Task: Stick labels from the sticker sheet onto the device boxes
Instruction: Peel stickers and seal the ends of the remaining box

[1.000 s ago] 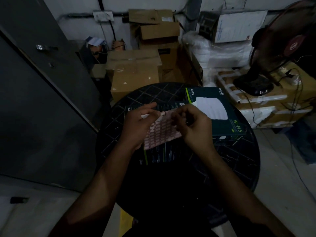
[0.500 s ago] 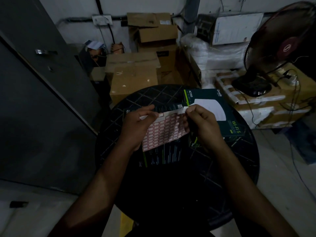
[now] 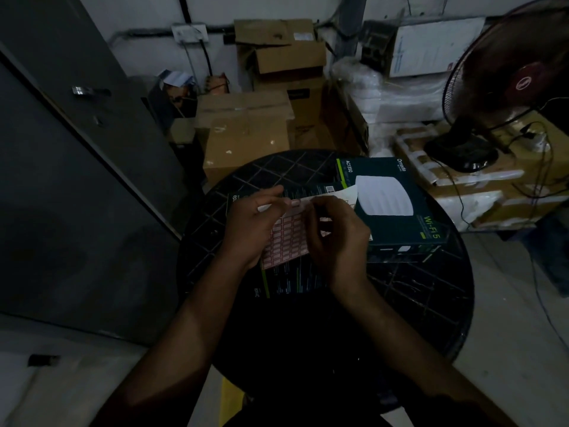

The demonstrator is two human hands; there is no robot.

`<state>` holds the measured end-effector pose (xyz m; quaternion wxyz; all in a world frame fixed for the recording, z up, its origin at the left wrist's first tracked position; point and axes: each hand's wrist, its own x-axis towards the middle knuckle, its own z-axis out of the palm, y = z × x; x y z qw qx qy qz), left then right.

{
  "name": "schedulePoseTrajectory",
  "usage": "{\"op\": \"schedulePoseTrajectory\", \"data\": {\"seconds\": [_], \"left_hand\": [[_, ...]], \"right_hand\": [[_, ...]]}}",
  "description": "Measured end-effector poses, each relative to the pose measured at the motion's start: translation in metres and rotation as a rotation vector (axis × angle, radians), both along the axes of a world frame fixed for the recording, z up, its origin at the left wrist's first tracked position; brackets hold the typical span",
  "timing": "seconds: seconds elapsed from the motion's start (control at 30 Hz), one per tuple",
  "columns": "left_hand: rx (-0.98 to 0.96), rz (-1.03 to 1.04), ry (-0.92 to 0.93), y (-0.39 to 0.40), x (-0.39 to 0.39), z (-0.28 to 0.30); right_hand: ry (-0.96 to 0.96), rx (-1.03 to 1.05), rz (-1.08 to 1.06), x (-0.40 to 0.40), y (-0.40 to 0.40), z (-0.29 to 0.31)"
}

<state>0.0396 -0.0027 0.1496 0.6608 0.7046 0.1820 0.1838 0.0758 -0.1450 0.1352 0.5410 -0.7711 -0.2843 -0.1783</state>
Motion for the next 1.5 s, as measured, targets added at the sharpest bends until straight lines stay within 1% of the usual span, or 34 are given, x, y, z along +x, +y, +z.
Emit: {"op": "schedulePoseTrajectory", "data": {"seconds": [0.1,0.2,0.27,0.37,0.47,0.57,0.67,0.77,0.93,1.27,1.5], "left_hand": [[-0.05,-0.009,-0.006,0.001,0.003,-0.003],[-0.046,-0.015,-0.012,0.003,0.002,-0.004],[-0.024,-0.013,-0.01,0.004,0.002,-0.003],[-0.019,-0.014,-0.008,0.006,0.004,-0.006],[-0.039,-0.039,0.003,0.007,0.005,-0.008],[-0.029,-0.064,0.022,0.007,0.005,-0.01],[-0.03,-0.078,0.035,0.007,0.004,-0.01],[0.017,-0.054,0.034,0.009,0.005,-0.013],[0.07,-0.044,0.051,0.011,0.007,-0.012],[0.077,0.008,0.019,0.005,0.01,-0.017],[0.098,0.055,0.034,0.004,0.014,-0.014]], "right_hand": [[-0.113,-0.063,-0.01,0.0,0.006,-0.008],[-0.107,-0.092,-0.01,0.002,0.009,-0.012],[0.035,-0.033,0.029,0.002,0.009,-0.009],[0.355,0.079,0.059,0.004,0.009,-0.004],[0.616,0.253,0.116,0.008,0.009,-0.002],[0.749,0.372,0.146,0.009,0.008,-0.001],[0.84,0.446,0.188,0.009,0.008,-0.001],[0.931,0.495,0.239,0.01,0.006,0.0],[0.969,0.513,0.274,0.01,0.003,0.003],[1.017,0.492,0.234,0.011,0.007,0.002],[1.015,0.476,0.211,0.012,0.01,0.007]]}}
